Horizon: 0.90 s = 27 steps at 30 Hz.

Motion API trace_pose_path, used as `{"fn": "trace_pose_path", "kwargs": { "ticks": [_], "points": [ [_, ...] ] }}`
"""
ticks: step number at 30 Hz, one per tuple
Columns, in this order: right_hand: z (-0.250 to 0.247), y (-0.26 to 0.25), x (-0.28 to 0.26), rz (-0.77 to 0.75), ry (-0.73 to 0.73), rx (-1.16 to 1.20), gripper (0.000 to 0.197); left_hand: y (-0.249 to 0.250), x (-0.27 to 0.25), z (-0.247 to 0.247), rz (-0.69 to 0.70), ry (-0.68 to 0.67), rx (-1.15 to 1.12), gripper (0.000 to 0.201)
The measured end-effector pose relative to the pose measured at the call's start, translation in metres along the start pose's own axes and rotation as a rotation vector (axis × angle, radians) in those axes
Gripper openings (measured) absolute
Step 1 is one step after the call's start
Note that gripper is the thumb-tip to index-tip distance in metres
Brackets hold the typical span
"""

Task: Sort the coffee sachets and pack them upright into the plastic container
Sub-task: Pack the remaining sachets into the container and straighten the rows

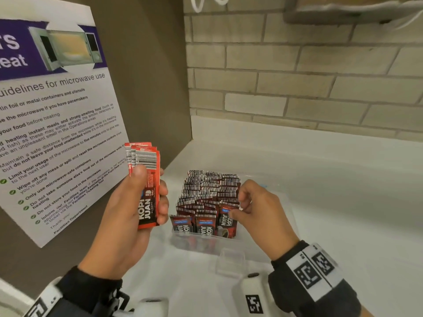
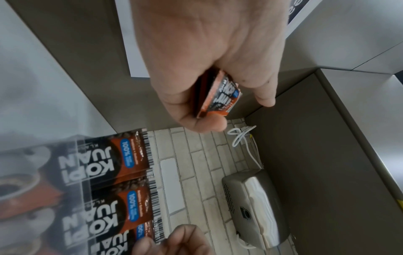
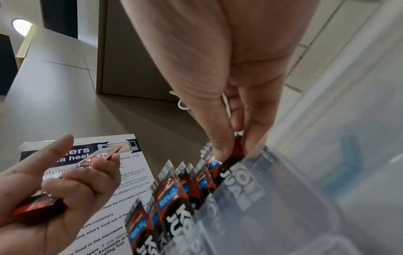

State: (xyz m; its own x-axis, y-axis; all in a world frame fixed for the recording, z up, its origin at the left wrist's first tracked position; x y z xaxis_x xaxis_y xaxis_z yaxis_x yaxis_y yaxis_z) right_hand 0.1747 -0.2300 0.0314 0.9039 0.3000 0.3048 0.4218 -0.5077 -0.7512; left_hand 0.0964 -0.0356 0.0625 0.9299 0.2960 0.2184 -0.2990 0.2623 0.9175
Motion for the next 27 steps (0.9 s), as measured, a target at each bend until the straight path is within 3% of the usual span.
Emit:
{"fn": "trace_pose_path", "kwargs": {
  "ticks": [3, 9, 13, 16, 19, 27],
  "points": [
    [-0.004, 0.005, 0.000, 0.027, -0.001, 0.027, 0.042, -0.004, 0.001, 0.002, -0.019, -0.013, -0.018, 0.065],
    [-0.019, 0.003, -0.004, -0.006, 0.068, 0.032, 0.029, -0.014, -0.002, 0.006, -0.088, -0.069, -0.135, 0.069],
    [-0.031, -0.017, -0.005, -0.086, 0.162, 0.116, 0.021, -0.017, 0.000, 0.010, -0.104, -0.040, -0.047, 0.032],
    [-0.019, -0.039, -0.008, -0.048, 0.043, 0.366, 0.014, -0.017, 0.001, 0.023, -0.109, -0.073, 0.035, 0.031],
    [0.010, -0.053, -0.016, 0.020, -0.143, 0.633, 0.021, -0.017, 0.001, 0.032, -0.101, -0.065, 0.032, 0.030],
    [0.014, -0.051, -0.016, 0.040, -0.042, 0.643, 0.032, -0.019, 0.002, 0.036, -0.021, 0.002, 0.090, 0.035]
  ]
}}
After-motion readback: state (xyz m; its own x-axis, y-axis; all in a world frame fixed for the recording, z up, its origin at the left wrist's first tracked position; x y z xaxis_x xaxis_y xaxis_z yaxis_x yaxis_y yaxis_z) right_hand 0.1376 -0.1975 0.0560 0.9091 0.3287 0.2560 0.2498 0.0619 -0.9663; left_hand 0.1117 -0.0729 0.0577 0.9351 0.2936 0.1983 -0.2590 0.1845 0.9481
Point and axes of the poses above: each hand's wrist, its own x-axis towards the middle knuckle, its own z-axis out of the palm, y = z × x, the point moved 7 cm from there along x, towards the middle knuckle, and after that the axes turned 5 degrees about x, right-handed, at the moved point
